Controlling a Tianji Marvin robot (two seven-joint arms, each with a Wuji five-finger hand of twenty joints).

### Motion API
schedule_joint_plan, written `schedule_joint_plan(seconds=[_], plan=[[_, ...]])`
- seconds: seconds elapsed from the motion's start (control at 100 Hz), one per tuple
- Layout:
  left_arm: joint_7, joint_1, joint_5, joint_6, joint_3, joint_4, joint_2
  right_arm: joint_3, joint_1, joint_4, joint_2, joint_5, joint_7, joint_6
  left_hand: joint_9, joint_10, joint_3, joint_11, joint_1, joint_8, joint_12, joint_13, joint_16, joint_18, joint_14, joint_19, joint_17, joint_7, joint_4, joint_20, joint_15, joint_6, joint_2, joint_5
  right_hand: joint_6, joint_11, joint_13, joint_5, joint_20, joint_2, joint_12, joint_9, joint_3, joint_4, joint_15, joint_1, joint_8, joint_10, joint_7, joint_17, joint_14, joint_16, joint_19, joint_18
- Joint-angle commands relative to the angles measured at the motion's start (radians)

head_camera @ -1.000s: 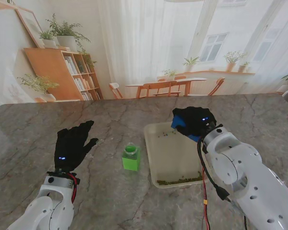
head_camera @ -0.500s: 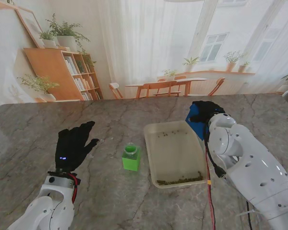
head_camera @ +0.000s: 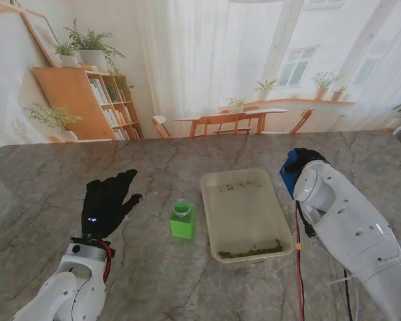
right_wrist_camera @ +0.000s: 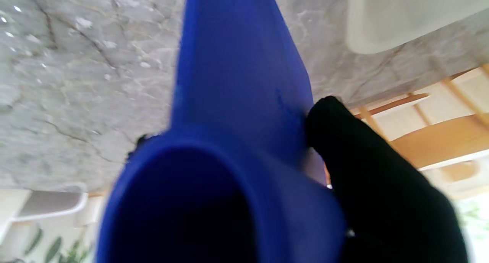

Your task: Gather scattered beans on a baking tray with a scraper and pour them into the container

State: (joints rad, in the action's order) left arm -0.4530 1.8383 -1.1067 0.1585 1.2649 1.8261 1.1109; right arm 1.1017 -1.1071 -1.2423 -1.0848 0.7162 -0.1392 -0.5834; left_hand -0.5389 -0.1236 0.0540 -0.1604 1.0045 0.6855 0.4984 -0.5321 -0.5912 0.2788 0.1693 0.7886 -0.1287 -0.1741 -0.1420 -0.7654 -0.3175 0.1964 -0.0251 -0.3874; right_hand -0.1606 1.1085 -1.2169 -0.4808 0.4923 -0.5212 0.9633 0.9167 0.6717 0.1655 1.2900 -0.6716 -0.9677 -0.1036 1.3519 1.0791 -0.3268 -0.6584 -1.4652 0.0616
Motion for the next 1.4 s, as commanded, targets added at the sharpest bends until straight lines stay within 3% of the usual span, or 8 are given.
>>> schedule_joint_plan(seconds=[0.0,0.25,0.5,0.76,0.86,1.13,1.26,1.39], plan=[[0.007,-0.003,-0.003,0.004,-0.008,-0.002,0.000,0.003,0.017,0.028,-0.006,-0.005,-0.009,-0.010,-0.006,0.000,-0.007,0.013,-0.011,0.002,-0.003,-0.018,-0.006,0.023,0.008,-0.022,0.009,-0.005,0.096,-0.029,-0.002,0.006,-0.059,-0.019,-0.028,0.048,-0.033,0.026,0.000,0.057,-0.022,-0.014,-0.001,-0.039,-0.024,-0.088,0.024,-0.005,0.051,0.012,-0.133,0.026,0.016,0.006],[0.032,-0.015,-0.010,0.011,-0.021,-0.003,-0.003,-0.022,0.093,0.185,-0.034,-0.107,0.053,-0.027,-0.007,0.001,-0.007,0.012,-0.011,0.002,-0.003,-0.019,-0.006,0.023,0.006,-0.022,0.008,-0.006,0.096,-0.029,-0.002,0.005,-0.059,-0.020,-0.026,0.047,-0.021,0.035,0.005,0.072,-0.030,-0.027,-0.020,-0.039,-0.038,-0.096,0.026,-0.002,0.052,0.005,-0.121,0.030,0.034,-0.006],[0.060,-0.023,-0.017,0.020,-0.022,-0.007,-0.007,-0.065,0.185,0.362,-0.082,-0.217,0.139,-0.038,-0.005,0.002,-0.006,0.013,-0.012,0.002,-0.003,-0.019,-0.006,0.024,0.008,-0.022,0.008,-0.006,0.096,-0.029,-0.002,0.006,-0.059,-0.019,-0.013,0.003,0.009,0.044,-0.006,0.092,-0.066,-0.041,-0.060,-0.032,-0.101,-0.112,0.031,0.029,0.047,-0.033,-0.027,0.057,0.077,-0.076],[0.085,-0.039,-0.017,0.021,-0.034,-0.014,-0.009,-0.061,0.219,0.455,-0.111,-0.283,0.178,-0.044,-0.008,0.000,-0.007,0.012,-0.011,0.002,-0.003,-0.020,-0.006,0.023,0.007,-0.022,0.007,-0.006,0.096,-0.029,-0.003,0.006,-0.058,-0.020,0.046,-0.122,0.070,0.093,-0.015,0.092,-0.150,-0.054,-0.061,-0.031,-0.165,-0.139,0.062,0.092,-0.027,-0.116,0.082,0.077,0.085,-0.169],[0.093,-0.045,-0.016,0.021,-0.039,-0.017,-0.010,-0.070,0.224,0.475,-0.107,-0.282,0.165,-0.037,-0.006,0.000,-0.006,0.013,-0.012,0.002,-0.003,-0.020,-0.006,0.025,0.008,-0.021,0.007,-0.006,0.096,-0.029,-0.003,0.005,-0.058,-0.020,0.084,-0.178,0.094,0.111,-0.016,0.088,-0.179,-0.046,-0.053,-0.026,-0.197,-0.162,0.112,0.106,-0.107,-0.161,0.112,0.089,0.074,-0.195],[0.114,-0.061,-0.013,0.020,-0.052,-0.024,-0.012,-0.107,0.240,0.518,-0.093,-0.262,0.127,-0.031,-0.007,0.001,-0.007,0.012,-0.011,0.002,-0.003,-0.020,-0.006,0.026,0.008,-0.021,0.007,-0.006,0.096,-0.029,-0.003,0.006,-0.058,-0.021,0.229,-0.344,0.172,0.039,-0.037,0.114,-0.239,-0.019,-0.070,-0.022,-0.340,-0.263,0.418,0.159,-0.477,-0.296,0.233,0.135,0.081,-0.270],[0.119,-0.065,-0.011,0.019,-0.056,-0.026,-0.013,-0.124,0.235,0.513,-0.072,-0.223,0.091,-0.026,-0.006,0.001,-0.007,0.013,-0.012,0.002,-0.004,-0.019,-0.006,0.025,0.008,-0.021,0.007,-0.005,0.096,-0.029,-0.002,0.006,-0.059,-0.019,0.242,-0.488,0.217,-0.005,-0.043,0.120,-0.293,-0.027,-0.050,-0.025,-0.409,-0.222,0.339,0.191,-0.770,-0.346,0.275,0.142,0.086,-0.284],[0.128,-0.075,-0.007,0.019,-0.064,-0.030,-0.013,-0.156,0.247,0.534,-0.060,-0.205,0.062,-0.013,-0.007,0.002,-0.007,0.012,-0.012,0.002,-0.004,-0.020,-0.006,0.024,0.007,-0.022,0.008,-0.006,0.096,-0.029,-0.002,0.004,-0.058,-0.020,0.223,-0.593,0.255,0.008,-0.043,0.142,-0.351,-0.058,-0.064,-0.036,-0.521,-0.196,0.293,0.158,-0.953,-0.391,0.315,0.174,0.102,-0.276]])
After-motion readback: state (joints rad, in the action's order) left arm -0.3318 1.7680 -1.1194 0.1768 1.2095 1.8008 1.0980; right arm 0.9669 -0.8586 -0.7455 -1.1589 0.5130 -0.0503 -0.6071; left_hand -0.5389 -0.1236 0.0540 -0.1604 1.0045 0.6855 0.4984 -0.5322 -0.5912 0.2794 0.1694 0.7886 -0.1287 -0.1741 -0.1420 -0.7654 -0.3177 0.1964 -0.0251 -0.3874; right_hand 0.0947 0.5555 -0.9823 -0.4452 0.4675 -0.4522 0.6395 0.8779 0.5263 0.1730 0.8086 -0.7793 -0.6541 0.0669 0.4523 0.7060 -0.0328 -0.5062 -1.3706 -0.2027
